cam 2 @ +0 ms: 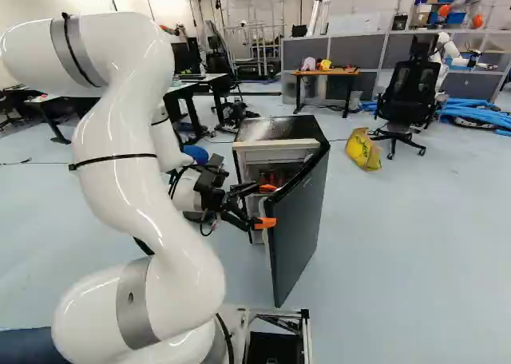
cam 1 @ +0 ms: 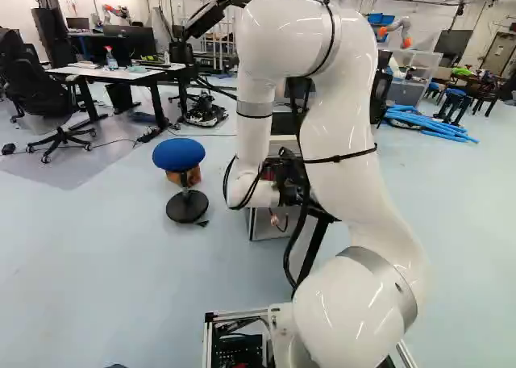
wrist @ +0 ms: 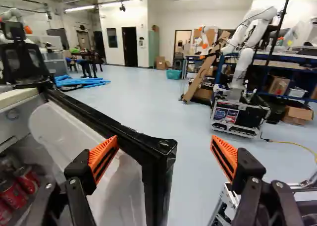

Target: Grab a drink from the fridge

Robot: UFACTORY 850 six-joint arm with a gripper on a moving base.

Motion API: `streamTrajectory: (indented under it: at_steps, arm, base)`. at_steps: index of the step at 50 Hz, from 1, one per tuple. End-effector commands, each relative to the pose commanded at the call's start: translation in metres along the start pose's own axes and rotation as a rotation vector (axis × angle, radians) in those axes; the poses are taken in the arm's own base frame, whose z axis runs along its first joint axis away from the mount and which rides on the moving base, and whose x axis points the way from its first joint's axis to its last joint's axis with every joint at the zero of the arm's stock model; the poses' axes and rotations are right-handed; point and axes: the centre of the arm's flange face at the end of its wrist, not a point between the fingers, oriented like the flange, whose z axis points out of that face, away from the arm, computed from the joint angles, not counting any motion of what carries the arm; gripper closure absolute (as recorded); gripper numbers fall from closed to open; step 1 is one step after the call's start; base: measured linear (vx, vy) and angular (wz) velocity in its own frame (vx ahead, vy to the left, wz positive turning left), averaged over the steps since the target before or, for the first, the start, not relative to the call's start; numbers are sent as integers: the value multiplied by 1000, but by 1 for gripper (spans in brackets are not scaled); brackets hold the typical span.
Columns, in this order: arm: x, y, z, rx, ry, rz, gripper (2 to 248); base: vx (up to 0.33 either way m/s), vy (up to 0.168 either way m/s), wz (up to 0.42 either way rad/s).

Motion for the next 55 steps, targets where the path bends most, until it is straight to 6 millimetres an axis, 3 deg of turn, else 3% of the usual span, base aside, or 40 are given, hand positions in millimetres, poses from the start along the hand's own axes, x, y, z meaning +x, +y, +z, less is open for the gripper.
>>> streamTrajectory:
  at_steps: [55]
  arm:
    - [35,-83,106,-560,-126,282,3]
  base:
    - [0,0,0]
